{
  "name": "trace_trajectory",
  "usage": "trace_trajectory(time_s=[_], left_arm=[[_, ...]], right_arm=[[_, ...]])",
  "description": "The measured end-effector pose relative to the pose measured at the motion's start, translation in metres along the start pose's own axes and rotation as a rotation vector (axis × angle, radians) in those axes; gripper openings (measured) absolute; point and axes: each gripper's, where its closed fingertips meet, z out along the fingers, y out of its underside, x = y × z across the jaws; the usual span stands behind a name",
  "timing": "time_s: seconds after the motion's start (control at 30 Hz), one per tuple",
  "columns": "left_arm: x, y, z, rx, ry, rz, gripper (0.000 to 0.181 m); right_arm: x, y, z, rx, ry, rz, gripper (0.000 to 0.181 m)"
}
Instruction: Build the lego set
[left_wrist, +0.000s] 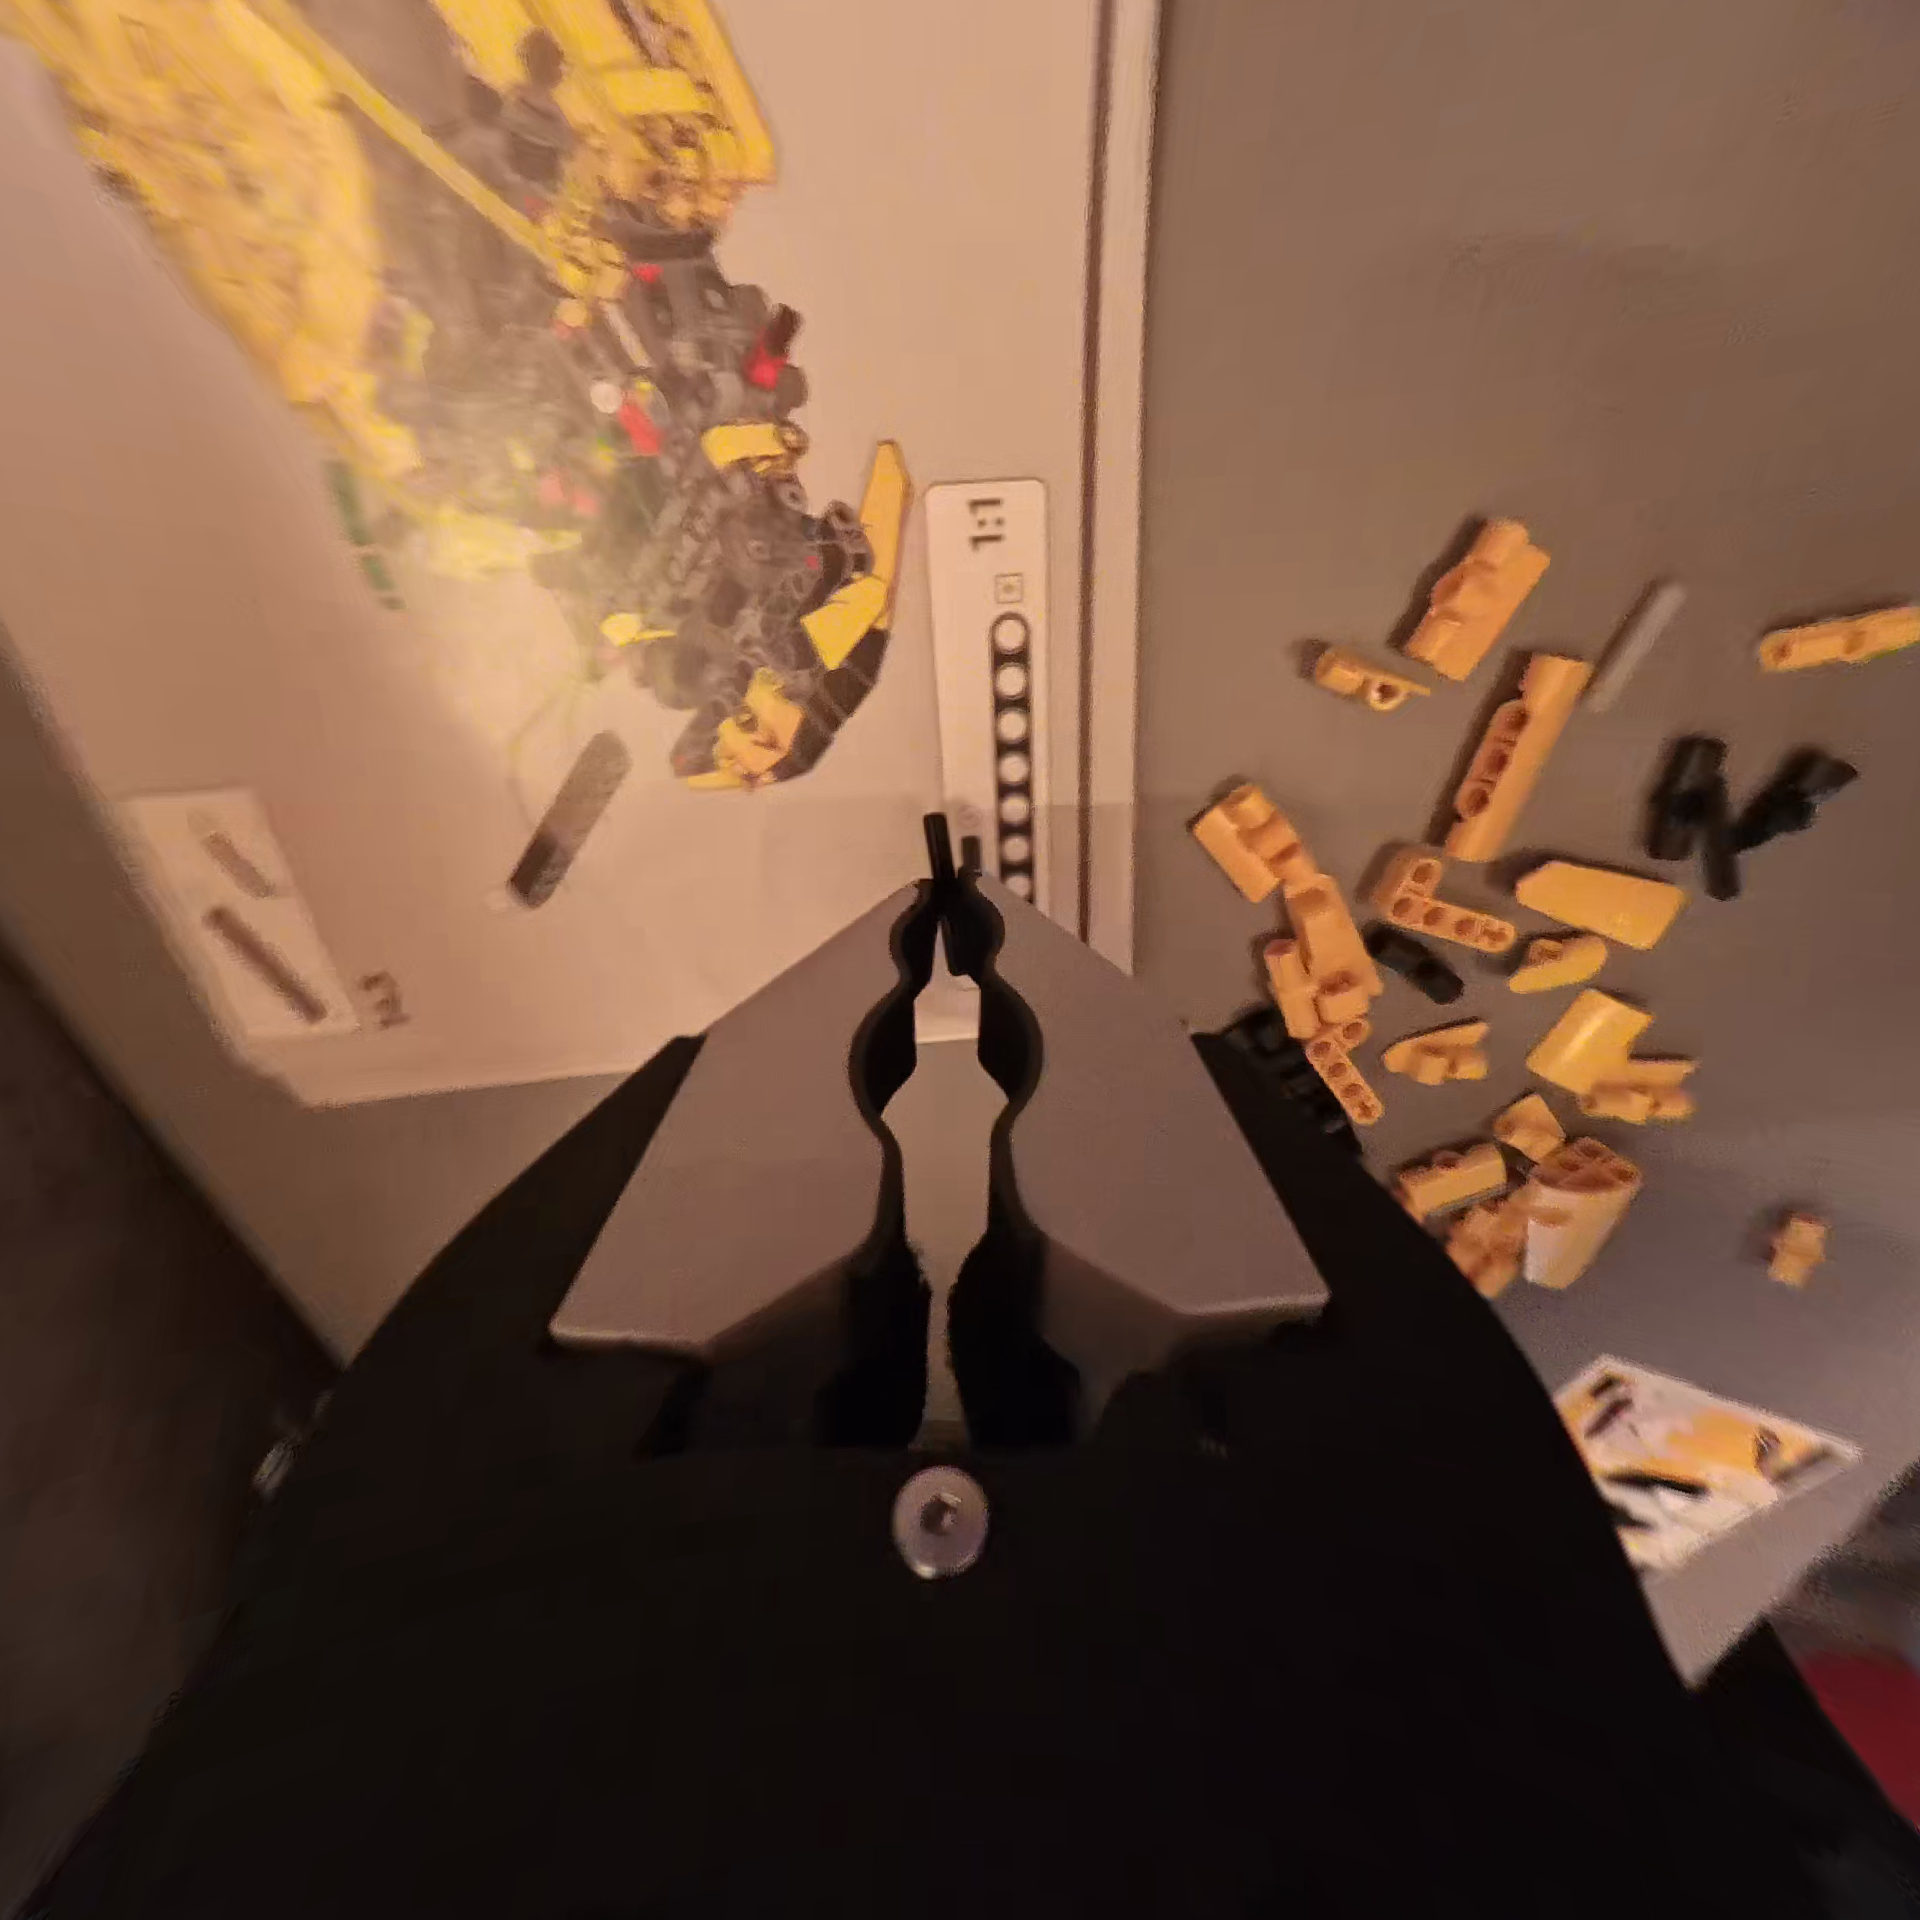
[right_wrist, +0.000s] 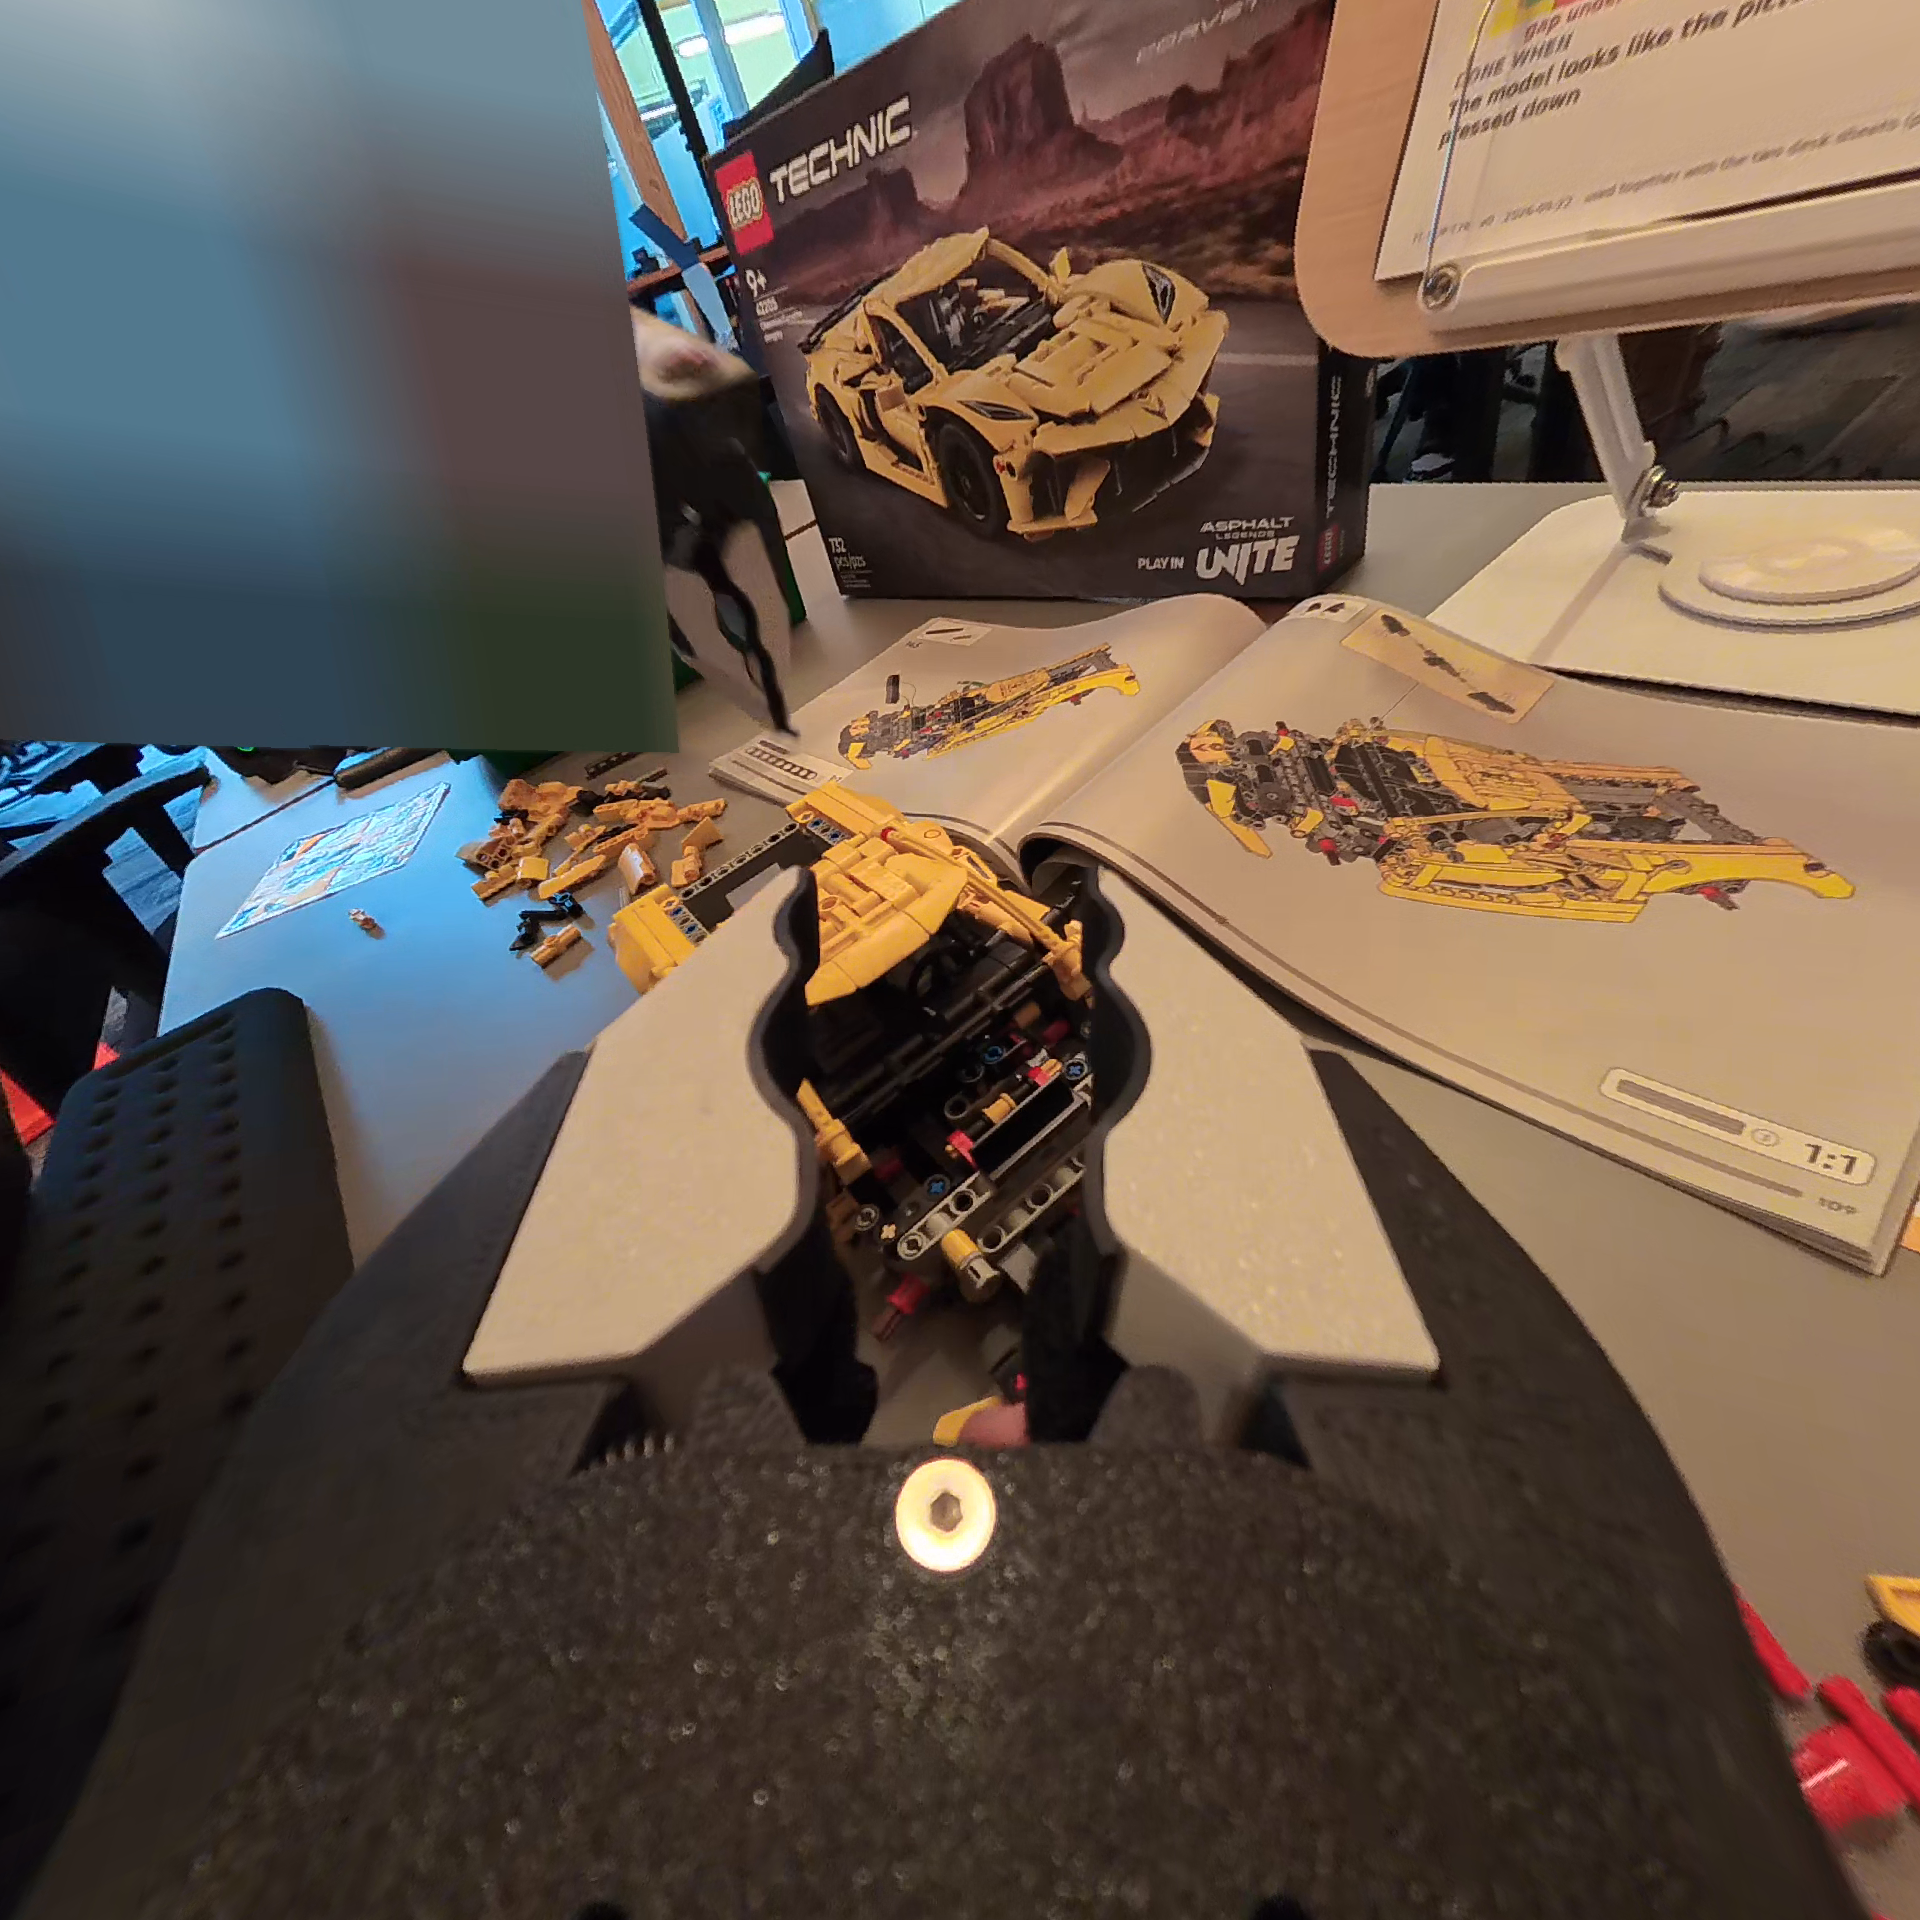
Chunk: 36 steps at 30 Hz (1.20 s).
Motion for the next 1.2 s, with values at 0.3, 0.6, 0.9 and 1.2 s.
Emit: trace_trajectory(time_s=[0.3, 0.6, 0.9, 1.2], left_arm=[[0.0044, 0.0069, 0.0103, -0.023, 0.107, 0.089, 0.004], [0.0056, 0.0073, 0.011, -0.06, 0.167, 0.102, 0.004], [0.0052, 0.0082, 0.0109, -0.153, 0.138, 0.122, 0.004], [0.0043, 0.0117, 0.0102, -0.165, 0.09, 0.123, 0.004]], right_arm=[[-0.0097, -0.0001, 0.0004, 0.004, -0.038, 0.01, 0.049], [-0.0093, 0.0019, 0.0004, 0.001, -0.033, 0.014, 0.048], [-0.0046, 0.0035, 0.0009, -0.006, 0.0, -0.015, 0.047], [-0.0022, 0.0085, 0.0017, -0.032, 0.024, -0.048, 0.047]])
